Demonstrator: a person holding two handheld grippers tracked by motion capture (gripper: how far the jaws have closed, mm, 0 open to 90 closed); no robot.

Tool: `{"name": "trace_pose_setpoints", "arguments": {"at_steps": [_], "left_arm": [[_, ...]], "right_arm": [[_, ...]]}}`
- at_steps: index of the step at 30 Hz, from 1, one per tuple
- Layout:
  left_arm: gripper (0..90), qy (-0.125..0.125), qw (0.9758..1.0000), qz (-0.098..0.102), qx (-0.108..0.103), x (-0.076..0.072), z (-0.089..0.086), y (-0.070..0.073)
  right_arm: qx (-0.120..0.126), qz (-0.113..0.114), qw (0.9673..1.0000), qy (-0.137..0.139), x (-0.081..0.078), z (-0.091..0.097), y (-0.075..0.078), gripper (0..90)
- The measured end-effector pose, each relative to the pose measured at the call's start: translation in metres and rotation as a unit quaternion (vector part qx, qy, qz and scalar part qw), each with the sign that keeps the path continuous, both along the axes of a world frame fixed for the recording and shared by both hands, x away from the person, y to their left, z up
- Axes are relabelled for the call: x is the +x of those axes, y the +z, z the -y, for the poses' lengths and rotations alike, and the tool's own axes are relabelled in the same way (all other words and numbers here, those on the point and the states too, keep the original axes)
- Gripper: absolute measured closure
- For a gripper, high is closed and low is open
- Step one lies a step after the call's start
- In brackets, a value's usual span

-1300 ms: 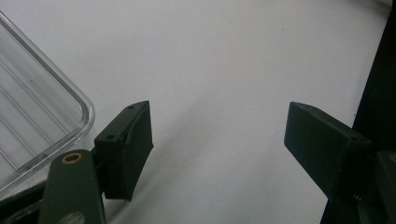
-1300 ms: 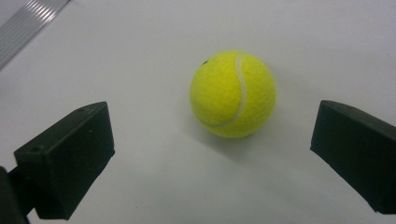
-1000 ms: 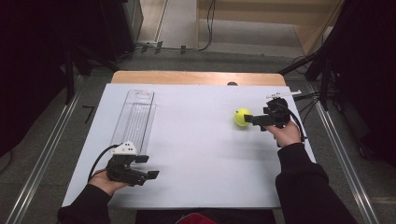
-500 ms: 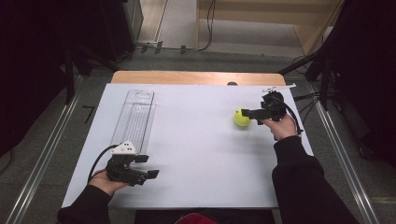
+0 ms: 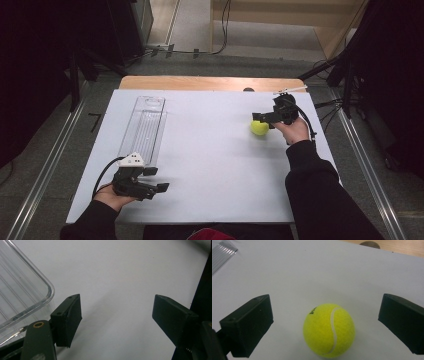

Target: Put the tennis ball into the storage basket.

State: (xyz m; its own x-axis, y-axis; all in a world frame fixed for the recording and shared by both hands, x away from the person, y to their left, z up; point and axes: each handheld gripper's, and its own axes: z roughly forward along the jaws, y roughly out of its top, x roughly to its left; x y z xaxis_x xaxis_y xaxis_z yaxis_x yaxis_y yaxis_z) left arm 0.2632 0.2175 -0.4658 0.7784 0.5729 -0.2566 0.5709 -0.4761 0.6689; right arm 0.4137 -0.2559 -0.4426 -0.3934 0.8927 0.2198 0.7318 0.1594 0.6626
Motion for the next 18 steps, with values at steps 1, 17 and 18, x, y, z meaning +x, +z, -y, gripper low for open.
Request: {"name": "trace_pose_setpoints", "arguments": {"at_steps": [1,17,18], "left_arm": [[24.3,0.001,1.0,0.0,0.003,0.0,0.0,0.0],[24.3,-0.001,1.0,-0.002,0.006,-0.003,-0.002,0.001],[24.3,-0.001,1.0,-0.001,0.006,-0.003,-0.002,0.001]], "right_arm": [[0.0,0.001,1.0,-0.001,0.001,-0.001,0.0,0.0],[0.0,-0.006,1.0,-0.004,0.004,-0.004,-0.011,0.0],[-0.003,-0.007,1.0,0.0,0.004,-0.004,-0.012,0.0]]}}
